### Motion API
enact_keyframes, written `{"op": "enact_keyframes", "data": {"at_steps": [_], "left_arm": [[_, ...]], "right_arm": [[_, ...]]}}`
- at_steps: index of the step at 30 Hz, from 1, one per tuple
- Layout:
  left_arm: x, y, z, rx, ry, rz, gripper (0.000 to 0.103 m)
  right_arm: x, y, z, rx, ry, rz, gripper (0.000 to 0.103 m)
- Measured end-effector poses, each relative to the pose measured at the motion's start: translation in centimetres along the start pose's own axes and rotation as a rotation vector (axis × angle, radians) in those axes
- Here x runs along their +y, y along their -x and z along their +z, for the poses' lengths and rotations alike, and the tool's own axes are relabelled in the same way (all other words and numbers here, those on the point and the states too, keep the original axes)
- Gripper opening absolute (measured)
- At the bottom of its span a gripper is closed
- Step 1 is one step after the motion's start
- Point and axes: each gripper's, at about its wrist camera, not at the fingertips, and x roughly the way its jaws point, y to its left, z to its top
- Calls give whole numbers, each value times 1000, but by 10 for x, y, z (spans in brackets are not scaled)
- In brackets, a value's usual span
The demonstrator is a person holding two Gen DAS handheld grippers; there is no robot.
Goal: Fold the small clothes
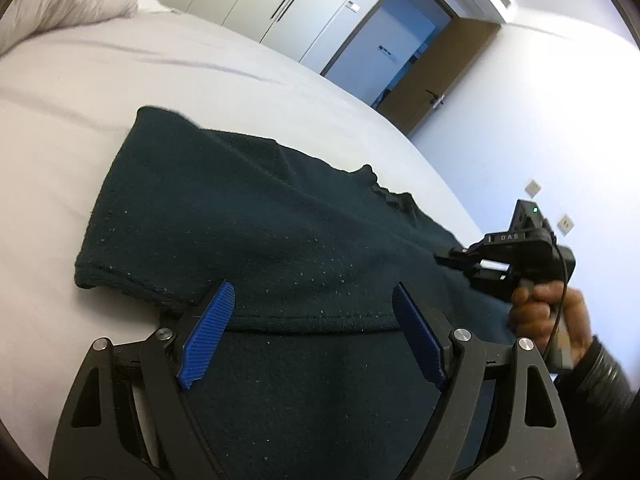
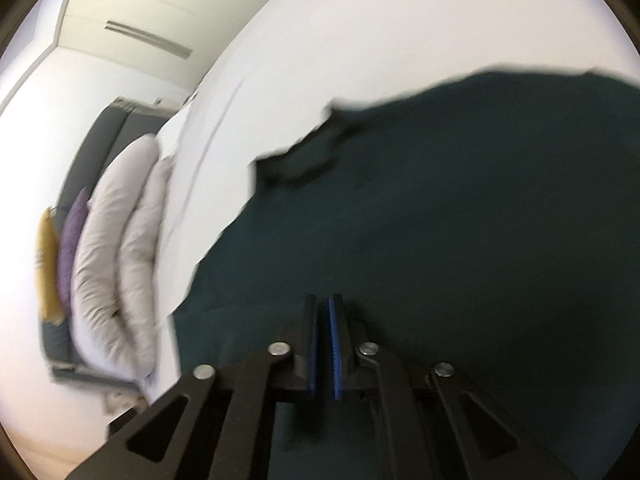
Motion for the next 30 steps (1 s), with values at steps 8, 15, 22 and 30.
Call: {"op": "enact_keyframes", "data": {"at_steps": [8,15,22,30], "left_arm": [[-3,0,-1,-29,-4,6,81],[-6,-2,-3,-34,12,-6,81],[0,7,-6,-40,27,-19,81],[6,24,-7,-101,53,-15,81]], "right_arm": [[-6,6,-6,65,-11,79,6],[14,-22,-38,171,-34,87,47],[28,-36,-40,173,9,73,9],[33,-11,-28,39,71,-16,8]]}}
